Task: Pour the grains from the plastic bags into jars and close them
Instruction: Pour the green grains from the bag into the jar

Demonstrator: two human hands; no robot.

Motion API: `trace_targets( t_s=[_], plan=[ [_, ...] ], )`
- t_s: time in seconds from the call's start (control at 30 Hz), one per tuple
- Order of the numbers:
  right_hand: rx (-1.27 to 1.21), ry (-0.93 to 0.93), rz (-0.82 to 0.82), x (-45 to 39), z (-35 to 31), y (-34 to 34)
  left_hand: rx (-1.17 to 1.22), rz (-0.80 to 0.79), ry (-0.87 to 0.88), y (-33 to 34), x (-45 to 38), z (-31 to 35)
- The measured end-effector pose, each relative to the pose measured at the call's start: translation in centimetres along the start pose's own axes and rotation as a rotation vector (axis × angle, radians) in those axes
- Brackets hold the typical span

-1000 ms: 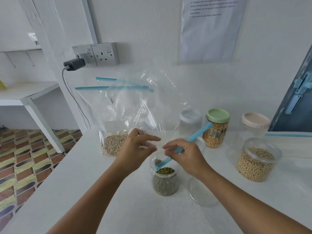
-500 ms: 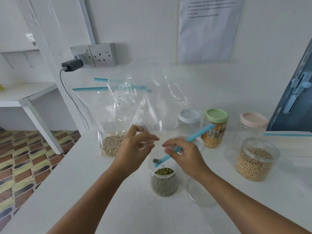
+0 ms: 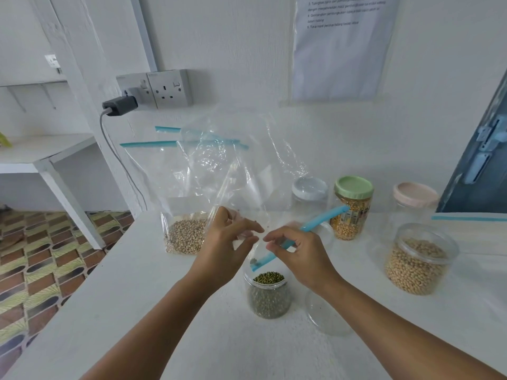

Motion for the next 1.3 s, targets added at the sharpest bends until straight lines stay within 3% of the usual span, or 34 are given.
trace_targets(
  t_s=[0.1, 0.23, 0.5, 0.7, 0.9, 1.03, 1.3],
  plan=[
    [-0.005, -0.009, -0.009, 0.0, 0.1, -0.3, 0.033, -0.03, -0.029, -0.2, 0.2, -0.8],
    [-0.018, -0.023, -0.02, 0.0, 0.1, -0.5, 0.278, -0.061, -0.2, -0.9, 0.1, -1.4],
    [-0.007, -0.075, -0.051, 0.2, -0.1, -0.5, 0.862, 0.141, -0.532, -4.6, -3.2, -2.1],
    [0.032, -0.134, -0.108, 0.1, -0.3, -0.4, 1.006, 0.14, -0.648, -6.2, -5.9, -3.9],
    [0.054, -0.097, -0.157, 0.5, 0.4, -0.5, 0.99, 0.154, -0.619, -6.7, -7.0, -5.2],
    [0.056, -0.084, -0.137, 0.5, 0.5, -0.7, 1.071, 0.249, -0.563, -7.2, -7.3, -5.1],
    [-0.116, 0.017, -0.098, 0.0, 0.0, -1.0, 1.199, 0.379, -0.507, -7.8, -7.0, -5.1]
  ],
)
Point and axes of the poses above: each hand's wrist, its own x-axis away from the middle knuckle, its own y-axis out of the palm, z = x × y, the point moved 4 cm from there along -x, towards the middle knuckle, and after that the axes turned 5 degrees about -x, right-handed, at the moved point
